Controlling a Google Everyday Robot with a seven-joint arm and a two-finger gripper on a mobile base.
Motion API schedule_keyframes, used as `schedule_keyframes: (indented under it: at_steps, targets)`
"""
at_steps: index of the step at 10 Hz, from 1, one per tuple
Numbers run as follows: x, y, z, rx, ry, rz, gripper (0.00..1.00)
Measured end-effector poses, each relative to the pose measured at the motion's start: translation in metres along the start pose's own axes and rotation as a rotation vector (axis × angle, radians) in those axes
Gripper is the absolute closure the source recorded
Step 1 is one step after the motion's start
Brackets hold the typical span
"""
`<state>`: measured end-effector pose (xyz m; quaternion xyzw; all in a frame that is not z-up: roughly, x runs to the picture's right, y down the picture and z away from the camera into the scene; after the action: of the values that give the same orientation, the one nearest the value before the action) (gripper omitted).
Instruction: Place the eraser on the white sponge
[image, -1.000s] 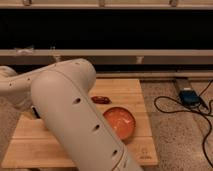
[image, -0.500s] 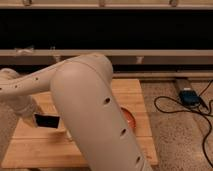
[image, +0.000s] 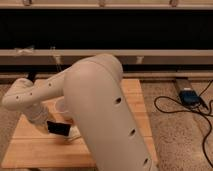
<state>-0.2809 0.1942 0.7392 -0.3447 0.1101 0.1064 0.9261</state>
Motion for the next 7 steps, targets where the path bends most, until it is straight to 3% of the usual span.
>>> schedule_keyframes:
  at_steps: [7]
  targets:
    - [0.034, -0.045, 0.012, 0.006, 0.048, 0.101, 1.00]
